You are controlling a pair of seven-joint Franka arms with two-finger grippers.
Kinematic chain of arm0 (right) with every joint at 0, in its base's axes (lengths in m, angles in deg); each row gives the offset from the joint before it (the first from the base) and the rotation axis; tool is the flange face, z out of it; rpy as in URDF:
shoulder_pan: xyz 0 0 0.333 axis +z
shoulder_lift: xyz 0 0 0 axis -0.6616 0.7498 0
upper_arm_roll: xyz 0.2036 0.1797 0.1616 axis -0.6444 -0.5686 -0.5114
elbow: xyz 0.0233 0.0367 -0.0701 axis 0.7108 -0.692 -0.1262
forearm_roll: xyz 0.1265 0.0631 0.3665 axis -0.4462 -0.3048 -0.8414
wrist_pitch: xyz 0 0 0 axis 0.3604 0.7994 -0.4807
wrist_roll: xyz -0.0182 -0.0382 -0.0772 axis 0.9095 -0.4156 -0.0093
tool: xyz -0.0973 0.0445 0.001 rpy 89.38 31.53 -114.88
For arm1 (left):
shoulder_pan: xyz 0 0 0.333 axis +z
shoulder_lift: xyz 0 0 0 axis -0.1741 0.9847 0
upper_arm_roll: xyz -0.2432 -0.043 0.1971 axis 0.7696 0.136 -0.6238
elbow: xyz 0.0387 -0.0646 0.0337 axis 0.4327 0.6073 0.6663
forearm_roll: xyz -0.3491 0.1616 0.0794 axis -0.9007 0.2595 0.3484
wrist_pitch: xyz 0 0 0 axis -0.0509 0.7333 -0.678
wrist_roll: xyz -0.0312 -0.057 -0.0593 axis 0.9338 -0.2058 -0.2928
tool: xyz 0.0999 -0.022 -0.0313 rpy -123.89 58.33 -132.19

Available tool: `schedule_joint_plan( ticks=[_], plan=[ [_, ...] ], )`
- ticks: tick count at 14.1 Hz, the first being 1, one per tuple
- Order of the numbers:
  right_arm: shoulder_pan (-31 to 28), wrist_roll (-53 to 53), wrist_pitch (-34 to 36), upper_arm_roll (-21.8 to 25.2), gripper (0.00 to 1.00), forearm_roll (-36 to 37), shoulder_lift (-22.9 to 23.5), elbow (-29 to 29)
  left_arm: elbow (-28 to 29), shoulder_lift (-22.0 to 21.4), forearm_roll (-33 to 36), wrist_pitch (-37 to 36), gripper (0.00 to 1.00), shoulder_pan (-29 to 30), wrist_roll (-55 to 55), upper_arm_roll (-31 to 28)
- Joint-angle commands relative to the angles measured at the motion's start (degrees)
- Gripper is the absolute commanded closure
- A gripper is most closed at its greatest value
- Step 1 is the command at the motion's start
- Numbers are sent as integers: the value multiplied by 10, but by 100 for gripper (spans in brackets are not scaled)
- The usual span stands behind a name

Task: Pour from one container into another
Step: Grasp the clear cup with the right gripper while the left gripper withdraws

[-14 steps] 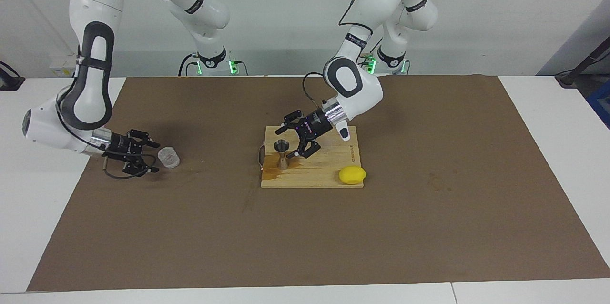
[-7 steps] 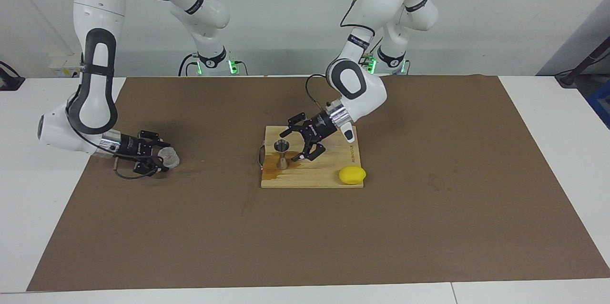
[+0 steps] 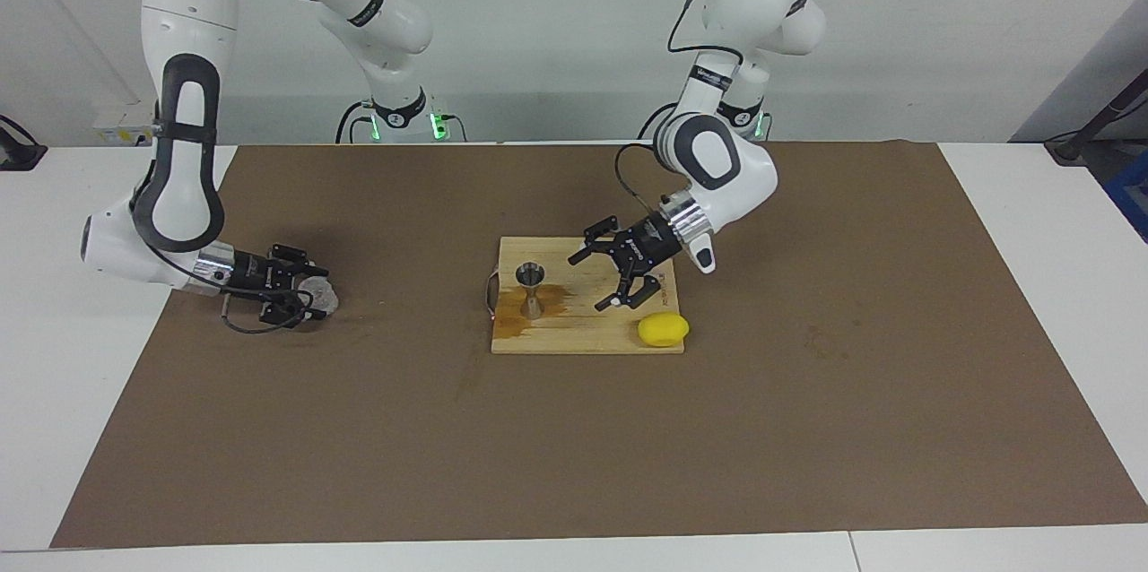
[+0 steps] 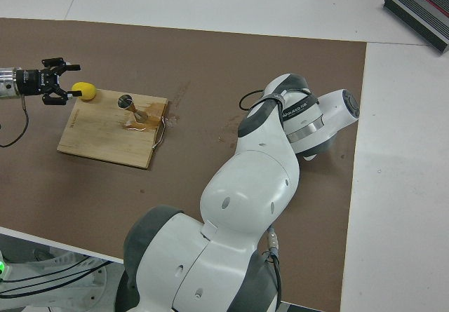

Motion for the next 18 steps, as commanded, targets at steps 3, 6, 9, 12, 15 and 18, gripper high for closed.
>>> schedule_joint_plan(
  ticks=[3,6,9,12,15,18],
  plan=[
    [-10,19,8,-5,100,-28,-17,-14,-7,-66,184,37,0,65,-5,-1],
    [-3,5,8,-5,100,-28,-40,-12,-65,-62,385,53,0,83,-5,-2],
    [31,-46,4,-5,100,-28,-76,-14,-106,-67,559,49,0,96,-5,-5],
    [67,-114,-11,-6,100,-29,-106,-16,-120,-79,749,16,0,97,-12,-7],
    [109,-176,-46,-7,100,-29,-121,-11,-162,-85,974,-135,0,94,49,-3],
    [154,-258,-84,-7,100,-29,-123,8,-187,-93,997,-274,0,93,295,-6]
  ],
)
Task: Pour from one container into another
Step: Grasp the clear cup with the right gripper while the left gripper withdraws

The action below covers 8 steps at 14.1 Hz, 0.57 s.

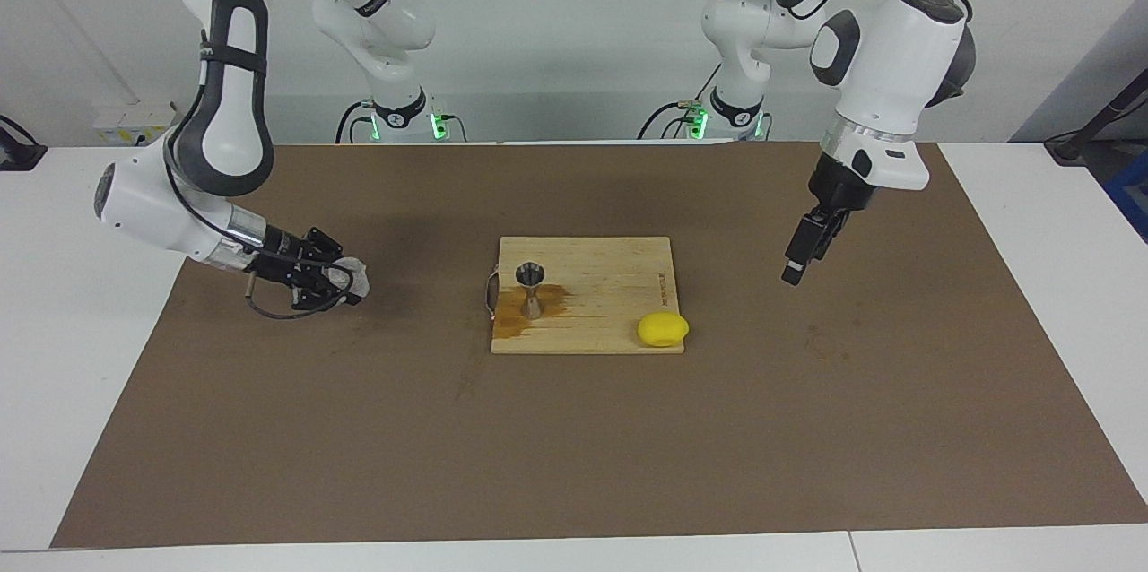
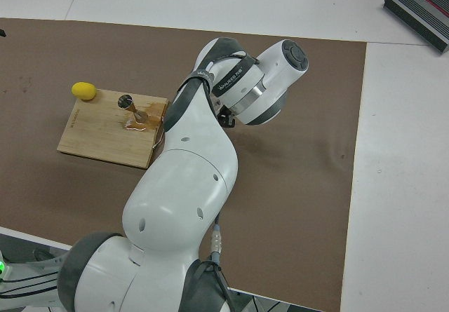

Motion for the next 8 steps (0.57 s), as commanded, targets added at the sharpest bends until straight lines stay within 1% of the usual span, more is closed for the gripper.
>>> schedule_joint_plan(
  ticks=[1,2,3,5,8],
  plan=[
    [40,-72,-34,0,100,-17,-7,13,-30,-13,15,-120,0,3,224,-7],
    [62,-111,-55,0,100,-14,-6,25,-48,-22,14,-172,0,9,282,-10],
    [84,-147,-67,1,100,-6,-4,36,-68,-23,15,-217,0,15,312,-13],
    [117,-200,-82,2,100,6,-3,51,-100,-26,18,-279,0,27,329,-16],
    [161,-264,-116,2,100,60,-2,58,-146,-32,15,-359,0,45,330,-24]
  ],
)
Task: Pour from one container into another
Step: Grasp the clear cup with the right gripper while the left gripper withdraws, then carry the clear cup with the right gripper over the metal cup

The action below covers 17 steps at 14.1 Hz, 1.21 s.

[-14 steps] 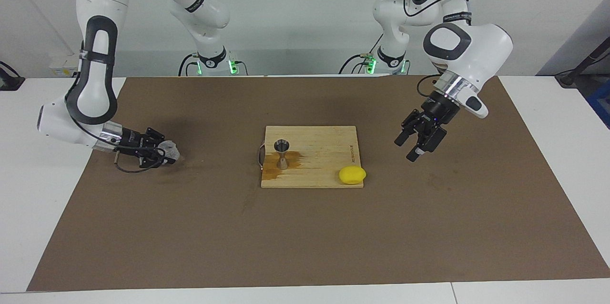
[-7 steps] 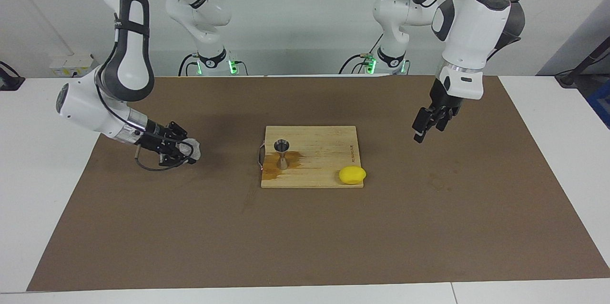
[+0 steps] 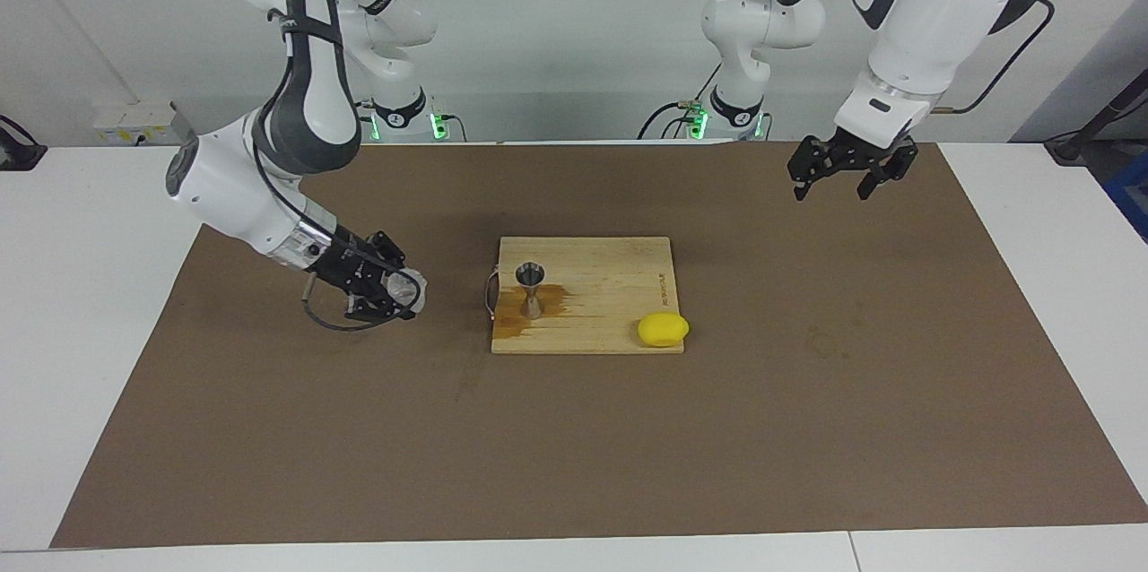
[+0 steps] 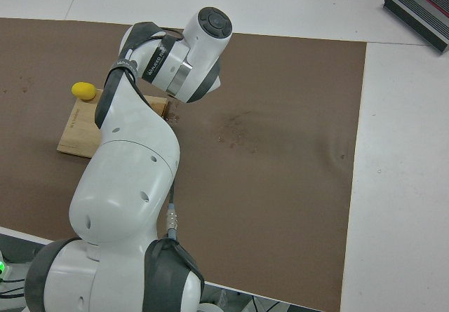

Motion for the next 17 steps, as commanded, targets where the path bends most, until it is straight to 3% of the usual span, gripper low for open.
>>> schedule_joint_plan(
  ticks=[1,3,6,9,17],
  plan=[
    [31,-54,-20,2,100,48,1,8,-36,-5,9,-52,0,16,19,-2],
    [54,-84,-21,2,100,92,1,12,-28,-15,9,-46,0,18,27,0],
    [94,-149,-40,2,100,154,1,15,6,-29,8,-20,0,76,24,49],
    [134,-187,-46,2,100,209,0,15,-30,-16,-14,-36,0,79,19,48],
    [180,-273,-62,1,100,385,-3,14,-23,-24,-14,-40,0,78,25,47]
  ],
)
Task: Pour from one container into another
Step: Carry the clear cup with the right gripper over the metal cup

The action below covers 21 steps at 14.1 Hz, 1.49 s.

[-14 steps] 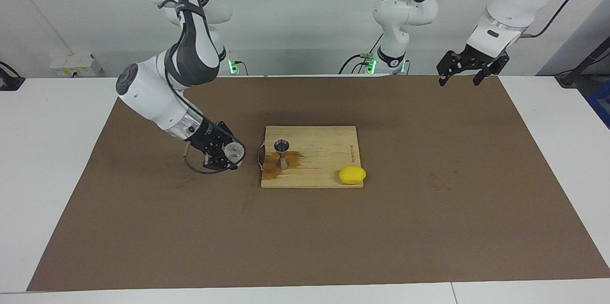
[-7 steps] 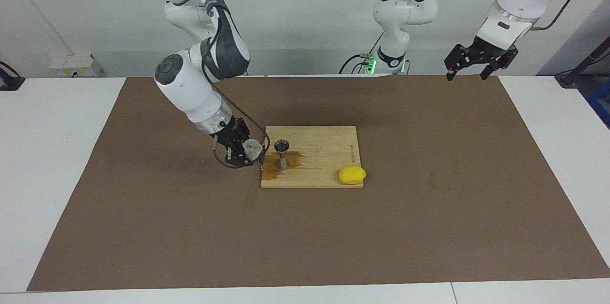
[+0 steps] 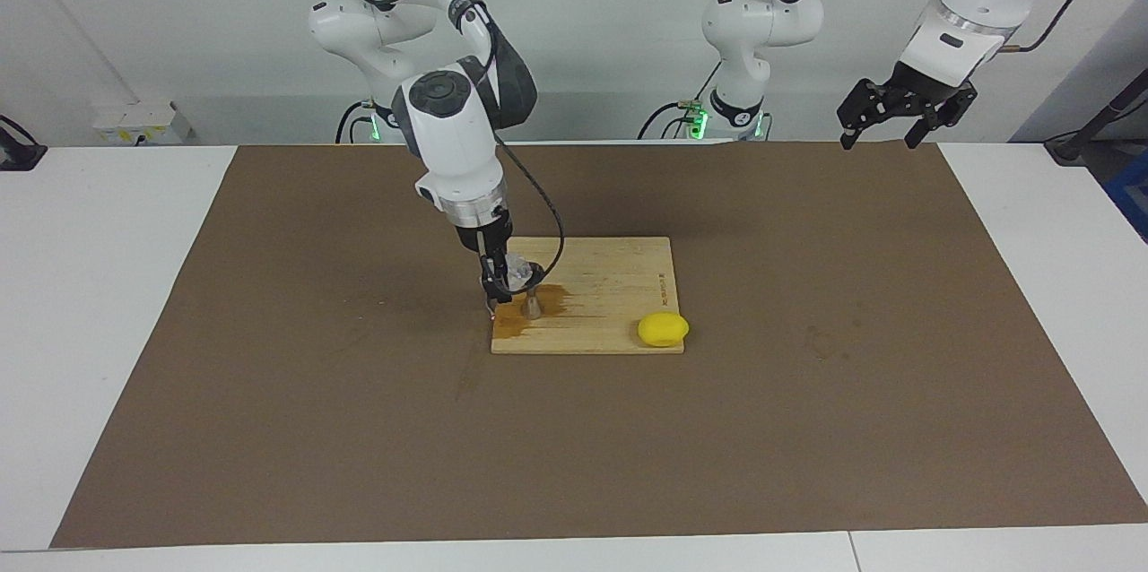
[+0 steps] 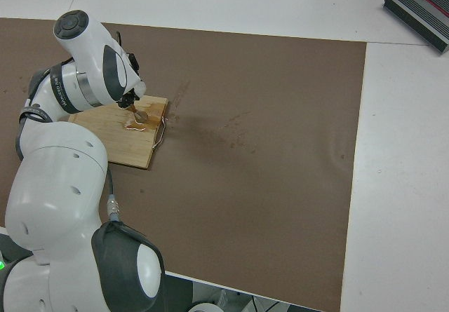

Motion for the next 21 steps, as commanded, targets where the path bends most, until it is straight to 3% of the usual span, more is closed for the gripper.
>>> schedule_joint_plan(
  ticks=[1,14,21],
  plan=[
    [1,-17,-7,0,100,46,-3,1,6,-10,-6,-10,0,11,6,8],
    [52,-37,10,-6,100,225,-33,-41,10,-14,-6,-14,0,9,5,8],
    [61,-36,12,-6,100,271,-44,-57,10,-14,-6,-14,0,10,5,8]
  ],
)
